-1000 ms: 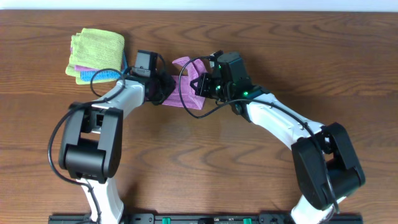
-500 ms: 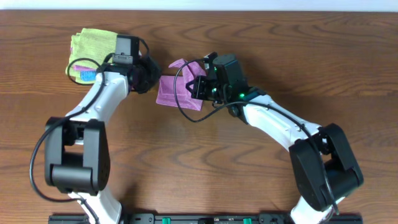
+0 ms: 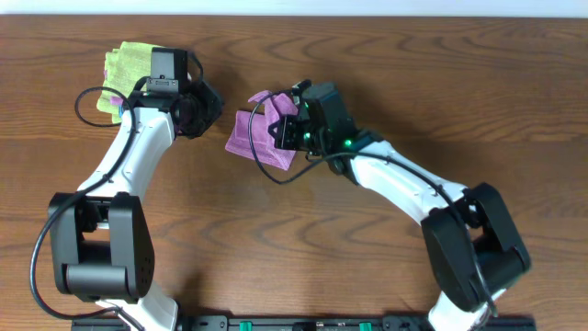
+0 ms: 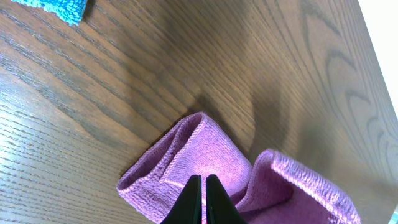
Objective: Fold the cloth
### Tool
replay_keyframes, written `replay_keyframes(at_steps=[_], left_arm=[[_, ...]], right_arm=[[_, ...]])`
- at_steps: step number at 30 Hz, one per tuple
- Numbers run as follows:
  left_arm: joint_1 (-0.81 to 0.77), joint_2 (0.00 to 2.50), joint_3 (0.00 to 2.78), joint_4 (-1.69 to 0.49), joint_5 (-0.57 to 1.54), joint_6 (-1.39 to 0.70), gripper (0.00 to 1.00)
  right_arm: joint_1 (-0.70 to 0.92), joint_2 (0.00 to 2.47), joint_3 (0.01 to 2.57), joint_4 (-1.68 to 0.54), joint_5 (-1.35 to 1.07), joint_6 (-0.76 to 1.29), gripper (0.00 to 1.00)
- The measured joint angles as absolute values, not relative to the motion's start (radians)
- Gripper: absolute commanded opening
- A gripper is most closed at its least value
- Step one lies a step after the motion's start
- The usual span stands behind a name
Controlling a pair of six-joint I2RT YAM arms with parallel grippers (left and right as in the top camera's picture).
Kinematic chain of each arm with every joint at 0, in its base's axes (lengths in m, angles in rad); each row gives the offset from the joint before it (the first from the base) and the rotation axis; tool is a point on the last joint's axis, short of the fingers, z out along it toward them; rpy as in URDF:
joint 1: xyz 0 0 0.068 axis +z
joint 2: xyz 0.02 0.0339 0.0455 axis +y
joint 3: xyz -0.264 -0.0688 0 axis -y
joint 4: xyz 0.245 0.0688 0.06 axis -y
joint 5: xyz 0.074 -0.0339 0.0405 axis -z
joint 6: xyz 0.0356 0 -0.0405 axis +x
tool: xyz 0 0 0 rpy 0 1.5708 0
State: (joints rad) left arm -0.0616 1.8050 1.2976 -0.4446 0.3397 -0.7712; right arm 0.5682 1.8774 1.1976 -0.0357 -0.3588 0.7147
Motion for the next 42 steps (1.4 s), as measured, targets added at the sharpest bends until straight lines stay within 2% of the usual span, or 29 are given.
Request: replay_keyframes(at_steps=[8,42], left_arm=[[-0.060,1.805,1.298,-0.447,0.339,-0.758,0.06],[0.007,1.805,1.298,-0.495,0.340,-0.758,0.06]], right_arm=[[0.573,2.001,1.391,-0.171,-0.348,0.666,0.01],[0.636,2.186,1.533,-0.175,-0.345,0.646,0.01]])
